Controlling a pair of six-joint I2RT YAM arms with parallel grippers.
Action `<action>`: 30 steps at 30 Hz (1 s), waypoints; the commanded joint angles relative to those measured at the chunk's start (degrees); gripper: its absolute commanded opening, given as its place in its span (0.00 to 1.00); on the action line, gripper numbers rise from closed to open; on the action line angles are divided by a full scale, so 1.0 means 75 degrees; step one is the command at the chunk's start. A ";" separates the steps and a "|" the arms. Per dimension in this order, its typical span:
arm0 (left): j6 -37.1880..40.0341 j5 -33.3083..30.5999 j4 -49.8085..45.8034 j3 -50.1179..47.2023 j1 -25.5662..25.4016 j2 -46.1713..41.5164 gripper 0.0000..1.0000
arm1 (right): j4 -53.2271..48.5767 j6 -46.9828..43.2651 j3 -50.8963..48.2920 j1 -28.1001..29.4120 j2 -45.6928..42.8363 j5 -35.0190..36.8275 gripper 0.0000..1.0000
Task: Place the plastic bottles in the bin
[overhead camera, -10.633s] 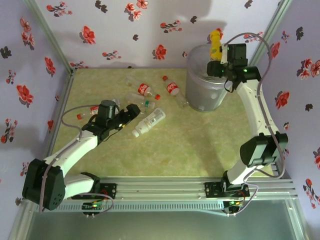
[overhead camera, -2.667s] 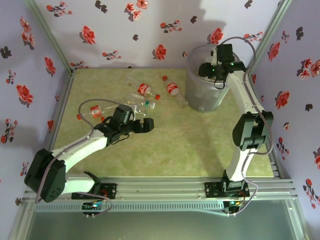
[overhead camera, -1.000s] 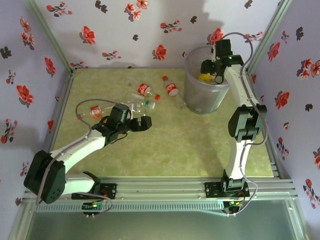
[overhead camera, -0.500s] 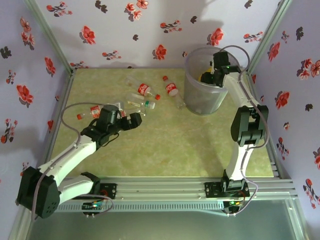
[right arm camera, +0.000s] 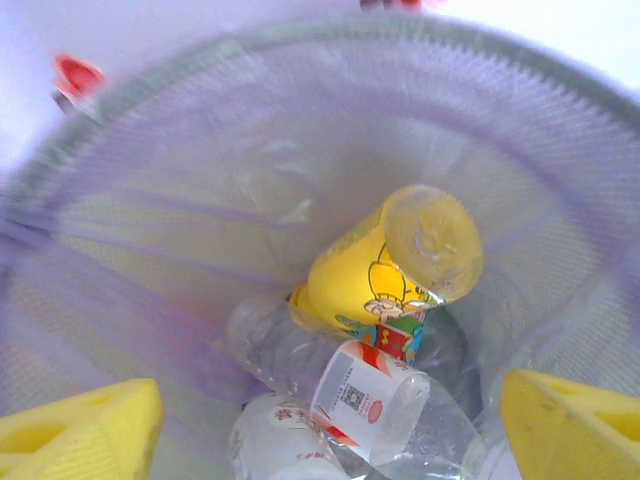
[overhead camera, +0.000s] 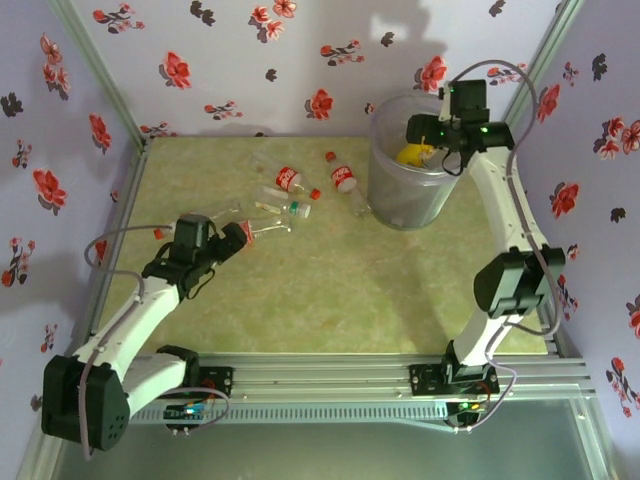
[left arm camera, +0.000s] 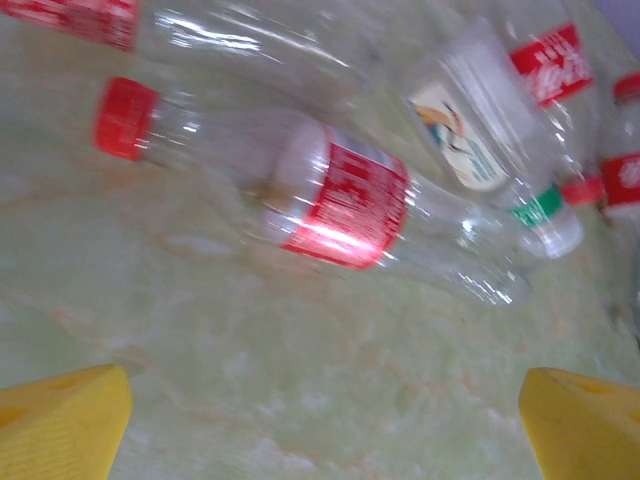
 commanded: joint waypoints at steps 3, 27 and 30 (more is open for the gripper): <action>-0.0154 -0.0501 -0.0615 0.0375 0.0676 0.0324 1.00 | 0.0282 0.0232 -0.0681 0.0083 -0.0998 -0.0486 0.89; 0.8449 0.0278 -0.1368 0.4773 0.1498 0.4576 1.00 | 0.1841 0.1344 -0.5151 0.0554 -0.4815 -0.2846 0.99; 0.8573 0.0342 -0.1389 0.4879 0.1494 0.4836 1.00 | 0.2200 0.1421 -0.5382 0.0563 -0.5279 -0.3293 0.99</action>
